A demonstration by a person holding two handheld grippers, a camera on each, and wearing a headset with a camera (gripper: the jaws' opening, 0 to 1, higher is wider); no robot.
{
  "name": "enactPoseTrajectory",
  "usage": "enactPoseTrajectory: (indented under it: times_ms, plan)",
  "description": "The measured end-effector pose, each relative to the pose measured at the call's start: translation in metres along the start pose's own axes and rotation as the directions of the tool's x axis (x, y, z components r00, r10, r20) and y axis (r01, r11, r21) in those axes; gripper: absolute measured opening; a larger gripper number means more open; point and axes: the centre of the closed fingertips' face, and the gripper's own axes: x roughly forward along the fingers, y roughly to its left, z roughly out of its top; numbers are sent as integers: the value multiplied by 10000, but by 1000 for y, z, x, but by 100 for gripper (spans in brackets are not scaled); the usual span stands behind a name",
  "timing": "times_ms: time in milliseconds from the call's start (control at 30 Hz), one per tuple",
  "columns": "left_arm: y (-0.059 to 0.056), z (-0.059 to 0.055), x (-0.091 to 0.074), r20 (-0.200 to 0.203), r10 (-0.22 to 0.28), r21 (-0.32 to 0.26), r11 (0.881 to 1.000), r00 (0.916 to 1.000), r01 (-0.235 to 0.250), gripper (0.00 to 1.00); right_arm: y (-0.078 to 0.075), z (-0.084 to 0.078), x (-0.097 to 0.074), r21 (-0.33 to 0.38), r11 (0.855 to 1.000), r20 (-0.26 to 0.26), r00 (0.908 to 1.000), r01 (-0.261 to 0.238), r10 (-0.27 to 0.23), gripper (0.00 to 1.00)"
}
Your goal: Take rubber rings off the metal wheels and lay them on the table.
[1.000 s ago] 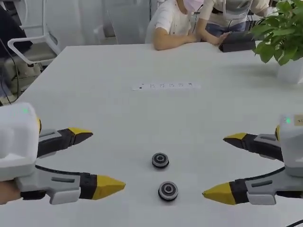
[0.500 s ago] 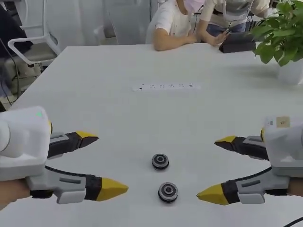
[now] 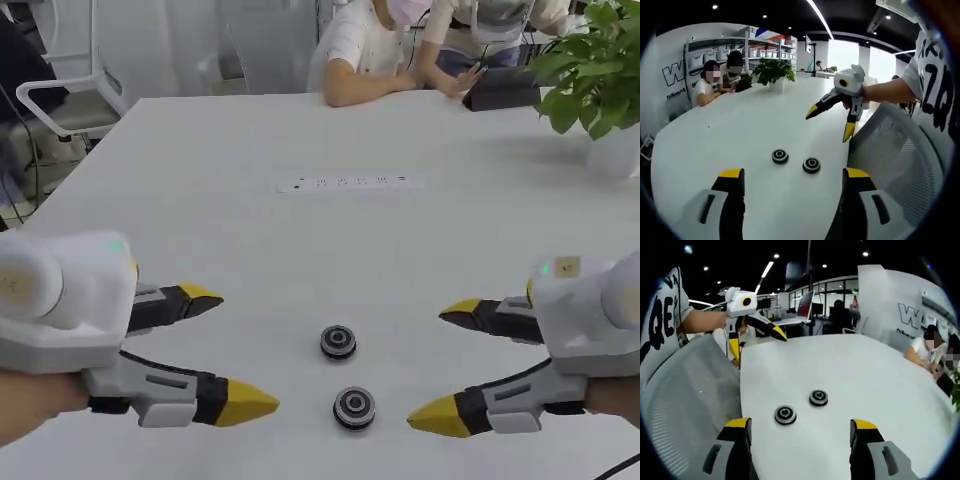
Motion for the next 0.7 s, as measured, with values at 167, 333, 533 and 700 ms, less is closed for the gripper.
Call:
enactPoseTrajectory:
  times_ms: [167,333,533,700]
  plan:
    - [-2,-2,5,-122,-183,68,9998,9998,184,78,0,-2,3,2,10000,-36,10000,-87,87,79]
    - [-2,-3,10,-164,-277,106,9996,9995,279,76,0,-4,5,6,9998,3,9998,-184,184,77]
    - [-3,-5,17,-335,-466,168,9987,9984,472,74,2,-4,10,4,9996,33,9995,-299,299,74]
    - [-3,-4,21,-283,-557,93,9984,9980,559,73,4,-7,15,27,9992,-18,9992,-411,411,72]
